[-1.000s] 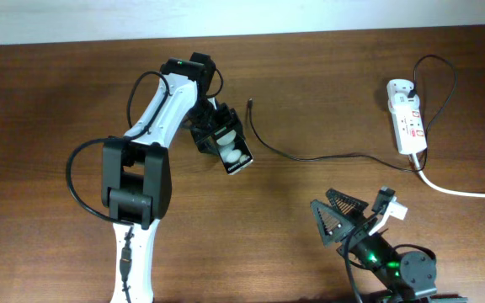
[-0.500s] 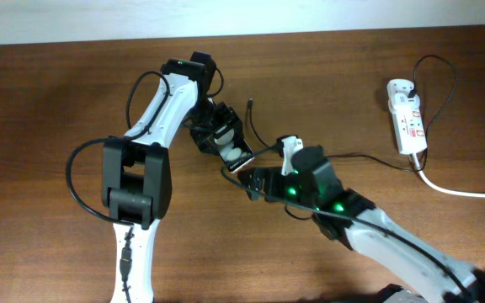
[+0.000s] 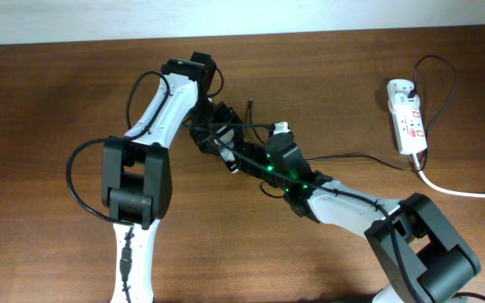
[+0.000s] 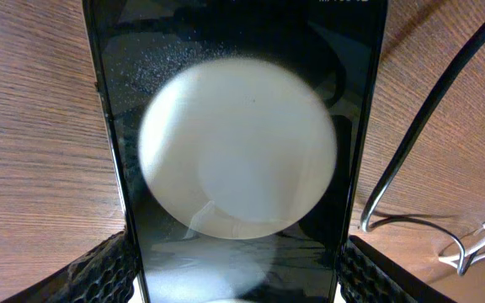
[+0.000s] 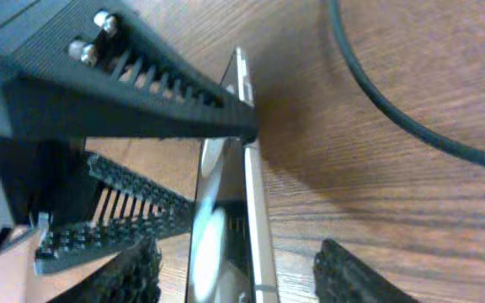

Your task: Plug charger to phone and switch on socket

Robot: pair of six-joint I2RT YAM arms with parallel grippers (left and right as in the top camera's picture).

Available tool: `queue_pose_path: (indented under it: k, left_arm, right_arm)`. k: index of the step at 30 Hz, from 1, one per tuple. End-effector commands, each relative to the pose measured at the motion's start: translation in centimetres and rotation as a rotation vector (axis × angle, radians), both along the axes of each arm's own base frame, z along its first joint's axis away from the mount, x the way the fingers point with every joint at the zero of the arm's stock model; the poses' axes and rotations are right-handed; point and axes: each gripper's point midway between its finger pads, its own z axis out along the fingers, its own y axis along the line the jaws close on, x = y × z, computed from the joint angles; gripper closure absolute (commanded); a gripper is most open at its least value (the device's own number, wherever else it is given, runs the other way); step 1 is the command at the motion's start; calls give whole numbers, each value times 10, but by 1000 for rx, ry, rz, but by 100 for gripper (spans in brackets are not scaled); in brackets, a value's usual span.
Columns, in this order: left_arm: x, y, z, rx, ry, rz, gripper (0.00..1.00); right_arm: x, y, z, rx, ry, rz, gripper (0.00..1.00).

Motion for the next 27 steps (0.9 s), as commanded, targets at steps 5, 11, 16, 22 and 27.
queue_pose_path:
  k: [5,11,16,22,27]
  left_arm:
    - [4,-4,24,-22,-37,30,100]
    - [7,7,92,-147,-216,-83,22]
    - [-8,40,163,-19,-473,-248,1]
    - [-35,45,148,-33,-534,-266,1]
    - [-58,11,98,-346,-711,-143,1]
  right_arm:
    - [4,5,1,34,22,-35,91]
    - [8,-15,27,2,-34,7,96]
    - [-5,-51,70,-59,-73,8,96]
    - [-32,-96,152,-14,-188,-65,96]
    - [-37,-114,143,62,-76,-99,96]
